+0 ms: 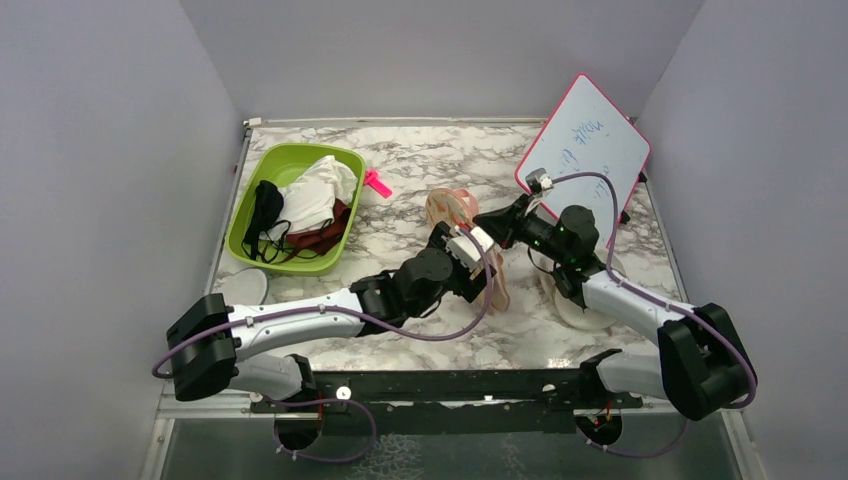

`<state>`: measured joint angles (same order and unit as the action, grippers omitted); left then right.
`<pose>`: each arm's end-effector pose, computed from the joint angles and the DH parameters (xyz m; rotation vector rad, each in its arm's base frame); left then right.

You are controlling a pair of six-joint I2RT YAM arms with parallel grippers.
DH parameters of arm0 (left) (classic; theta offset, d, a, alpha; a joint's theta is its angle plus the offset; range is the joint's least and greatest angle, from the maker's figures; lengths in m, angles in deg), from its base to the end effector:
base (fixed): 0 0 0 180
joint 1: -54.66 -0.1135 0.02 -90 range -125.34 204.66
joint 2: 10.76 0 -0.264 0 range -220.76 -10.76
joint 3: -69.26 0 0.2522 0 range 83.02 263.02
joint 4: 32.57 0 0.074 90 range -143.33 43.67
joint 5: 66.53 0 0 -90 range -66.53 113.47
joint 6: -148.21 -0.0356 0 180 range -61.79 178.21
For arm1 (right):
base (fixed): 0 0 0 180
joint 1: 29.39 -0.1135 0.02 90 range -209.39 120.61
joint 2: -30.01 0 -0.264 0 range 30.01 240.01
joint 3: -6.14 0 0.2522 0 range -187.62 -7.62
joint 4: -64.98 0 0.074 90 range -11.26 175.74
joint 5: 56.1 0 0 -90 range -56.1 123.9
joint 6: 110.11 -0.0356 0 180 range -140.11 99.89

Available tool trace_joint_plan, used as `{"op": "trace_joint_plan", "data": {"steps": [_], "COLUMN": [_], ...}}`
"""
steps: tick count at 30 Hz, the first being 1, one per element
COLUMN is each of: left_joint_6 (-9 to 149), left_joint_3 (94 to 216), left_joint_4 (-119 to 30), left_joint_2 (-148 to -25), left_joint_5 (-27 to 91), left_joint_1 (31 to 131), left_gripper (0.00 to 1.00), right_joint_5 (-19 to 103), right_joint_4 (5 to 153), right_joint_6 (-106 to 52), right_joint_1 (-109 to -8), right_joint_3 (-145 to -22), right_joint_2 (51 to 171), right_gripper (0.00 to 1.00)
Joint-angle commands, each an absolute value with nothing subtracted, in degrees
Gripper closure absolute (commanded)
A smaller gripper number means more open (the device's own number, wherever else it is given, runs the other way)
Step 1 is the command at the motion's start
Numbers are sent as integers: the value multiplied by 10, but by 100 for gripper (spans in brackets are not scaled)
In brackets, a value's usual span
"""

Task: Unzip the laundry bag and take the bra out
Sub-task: Unzip the laundry bag at the center of the board.

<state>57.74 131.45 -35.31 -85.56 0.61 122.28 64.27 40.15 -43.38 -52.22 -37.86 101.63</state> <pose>0.1270 -0.2720 0.2849 0.7865 1.6653 -0.4609 0.2371 0.1193 0.2420 -0.4234 1.6641 1.0351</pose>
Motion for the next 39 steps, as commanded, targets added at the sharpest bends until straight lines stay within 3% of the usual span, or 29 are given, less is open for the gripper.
{"op": "trace_joint_plan", "data": {"steps": [1,13,21,25,30,39], "left_joint_6": [745,962,1015,1019,968,782], "left_joint_3": [1344,1454,1468,1493,1540,1603], "left_joint_4": [-393,-456,-509,-546,-609,-741], "left_joint_2": [-850,-952,-986,-1008,-1022,-1011], "left_joint_5": [-14,-52,-84,-106,-111,-24], "left_joint_1": [1217,1215,1216,1215,1215,1215], "left_gripper": [26,35,50,65,99,100], "right_joint_5": [589,605,597,597,599,648], "right_joint_4": [387,390,377,372,382,325], "right_joint_6": [-436,-440,-438,-437,-434,-440], "right_joint_1": [-524,-523,-524,-524,-523,-523], "right_joint_3": [-366,-355,-343,-339,-342,-332], "right_joint_2": [1020,1005,994,996,999,1037], "right_gripper": [99,99,99,99,99,99]}}
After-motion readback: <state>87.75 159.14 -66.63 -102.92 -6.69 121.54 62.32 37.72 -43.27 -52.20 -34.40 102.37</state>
